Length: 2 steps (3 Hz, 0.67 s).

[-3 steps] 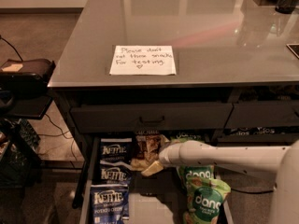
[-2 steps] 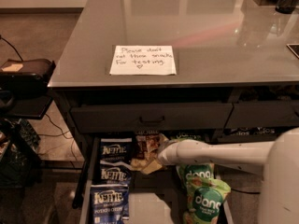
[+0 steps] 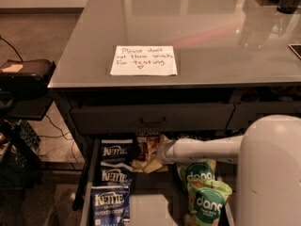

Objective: Pick brown chip bag from middle drawer and place on counter

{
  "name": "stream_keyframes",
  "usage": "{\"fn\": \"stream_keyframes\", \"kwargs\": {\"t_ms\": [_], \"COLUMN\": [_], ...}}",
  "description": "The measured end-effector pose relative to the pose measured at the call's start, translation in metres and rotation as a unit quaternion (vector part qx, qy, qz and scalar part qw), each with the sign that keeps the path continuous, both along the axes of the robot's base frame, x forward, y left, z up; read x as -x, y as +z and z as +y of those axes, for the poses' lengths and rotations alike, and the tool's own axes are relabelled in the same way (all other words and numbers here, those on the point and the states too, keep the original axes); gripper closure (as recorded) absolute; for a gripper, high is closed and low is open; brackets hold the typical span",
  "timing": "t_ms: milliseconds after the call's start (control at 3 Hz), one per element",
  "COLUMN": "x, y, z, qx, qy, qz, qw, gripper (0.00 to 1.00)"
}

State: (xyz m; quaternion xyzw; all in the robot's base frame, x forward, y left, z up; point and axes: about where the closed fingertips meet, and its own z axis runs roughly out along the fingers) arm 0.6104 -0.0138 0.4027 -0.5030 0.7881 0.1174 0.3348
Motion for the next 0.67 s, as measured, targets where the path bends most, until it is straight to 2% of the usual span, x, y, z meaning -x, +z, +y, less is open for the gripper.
{"fn": "stream_keyframes", "kwargs": {"t_ms": [667], "x": [-0.0131], "y": [-0.0209], "z": [-0.0039], "qx": [0.021], "qy": [-0.008], "qz": [0.014], "qw": [0.9997], "gripper": [0.00]}}
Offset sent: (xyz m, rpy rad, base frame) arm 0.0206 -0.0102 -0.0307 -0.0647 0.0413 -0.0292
